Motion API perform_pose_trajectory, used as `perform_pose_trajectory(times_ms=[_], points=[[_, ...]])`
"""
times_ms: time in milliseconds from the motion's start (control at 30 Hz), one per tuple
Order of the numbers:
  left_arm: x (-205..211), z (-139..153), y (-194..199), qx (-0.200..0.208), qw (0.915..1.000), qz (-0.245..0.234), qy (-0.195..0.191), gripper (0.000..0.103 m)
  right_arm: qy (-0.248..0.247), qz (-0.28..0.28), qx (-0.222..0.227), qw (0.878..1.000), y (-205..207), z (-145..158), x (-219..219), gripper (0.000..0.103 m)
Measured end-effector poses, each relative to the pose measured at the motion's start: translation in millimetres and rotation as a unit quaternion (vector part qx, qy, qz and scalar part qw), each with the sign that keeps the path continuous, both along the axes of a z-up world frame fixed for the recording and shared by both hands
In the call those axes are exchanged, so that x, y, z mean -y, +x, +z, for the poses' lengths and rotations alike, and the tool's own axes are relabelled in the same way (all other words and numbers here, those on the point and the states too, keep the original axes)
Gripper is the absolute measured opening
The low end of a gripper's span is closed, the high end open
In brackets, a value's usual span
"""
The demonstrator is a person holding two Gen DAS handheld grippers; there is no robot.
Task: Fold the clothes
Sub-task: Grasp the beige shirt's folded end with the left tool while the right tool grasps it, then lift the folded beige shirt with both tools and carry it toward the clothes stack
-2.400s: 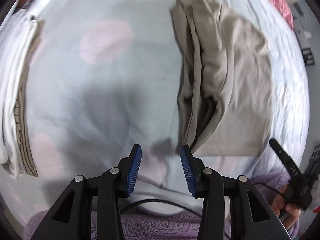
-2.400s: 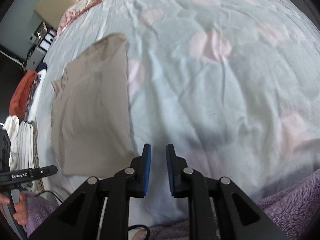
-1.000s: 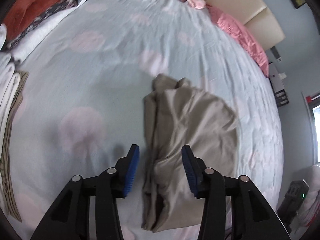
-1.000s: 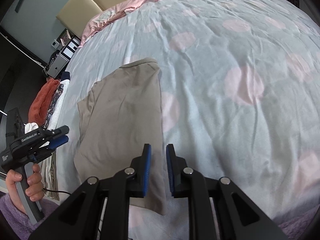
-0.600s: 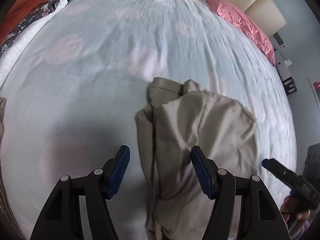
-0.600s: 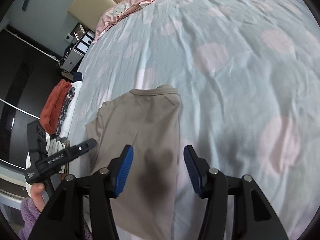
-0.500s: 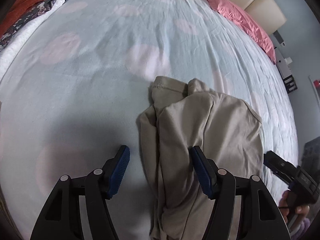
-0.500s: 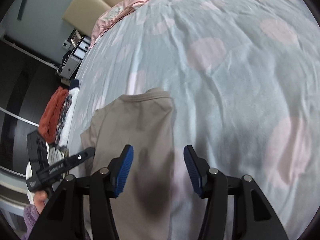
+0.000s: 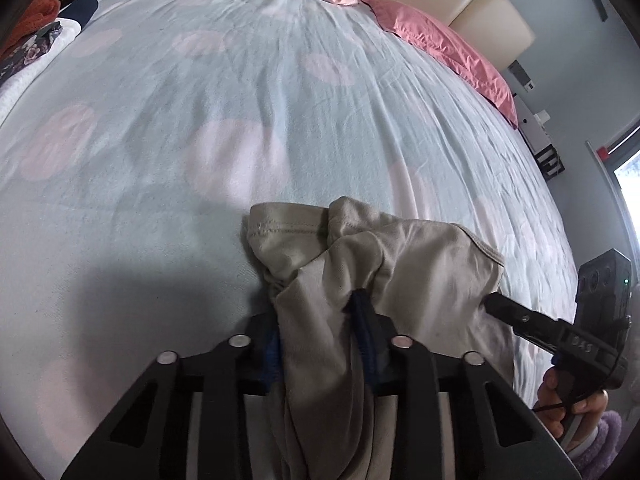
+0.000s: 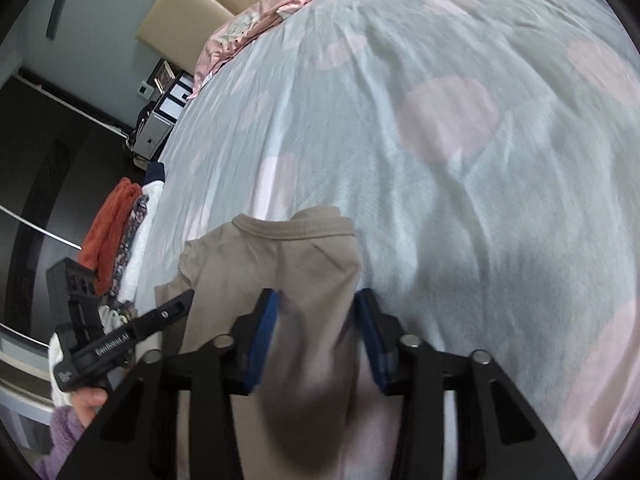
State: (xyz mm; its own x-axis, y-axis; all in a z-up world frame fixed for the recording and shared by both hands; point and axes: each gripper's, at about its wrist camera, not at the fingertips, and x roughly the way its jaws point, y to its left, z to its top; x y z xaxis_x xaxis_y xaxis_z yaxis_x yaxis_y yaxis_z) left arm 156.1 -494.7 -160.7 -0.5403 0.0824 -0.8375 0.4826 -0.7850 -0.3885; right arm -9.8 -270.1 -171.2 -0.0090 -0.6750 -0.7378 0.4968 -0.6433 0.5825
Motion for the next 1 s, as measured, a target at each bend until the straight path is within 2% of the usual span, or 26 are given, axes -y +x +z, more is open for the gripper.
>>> perform_pose_trajectory(times_ms=[67, 133, 200, 333, 567, 800, 1000], points=[[-0.4, 1.3, 0.2, -0.004, 1.0, -0.003, -0.002, 0.02, 0.002, -0.001, -0.005, 1.0, 0.5, -1.7, 0.7, 0.023], [-1.5, 3.5, 0.9, -0.008, 0.9999, -0.006, -0.004, 0.016, 0.001, -0.004, -0.007, 1.0, 0.2, -2.8, 1.1, 0.01], [-2.7, 6.1, 2.0, -0.014, 0.9999, -0.007, -0.004, 0.015, 0.001, -0.003, -0.014, 1.0, 1.4, -1.3, 1.7, 0.007], [-4.9, 12.1, 4.9, -0.019, 0.9997, -0.006, -0.013, 0.013, 0.0, 0.0, -0.04, 0.999, 7.0, 7.3, 2.7, 0.006], [-14.3, 31.9, 12.4, -0.03, 0.9987, 0.002, -0.04, 0.012, -0.02, 0.003, -0.101, 0.995, 23.6, 39.2, -1.4, 0.004], [-29.2, 66.4, 33.3, -0.046, 0.996, 0.019, -0.075, 0.011, -0.044, 0.005, -0.132, 0.99, 41.9, 65.3, -7.0, 0.004], [-46.7, 107.9, 51.5, -0.07, 0.992, 0.016, -0.104, 0.01, -0.058, 0.006, -0.169, 0.984, 63.9, 95.9, -15.7, 0.004]])
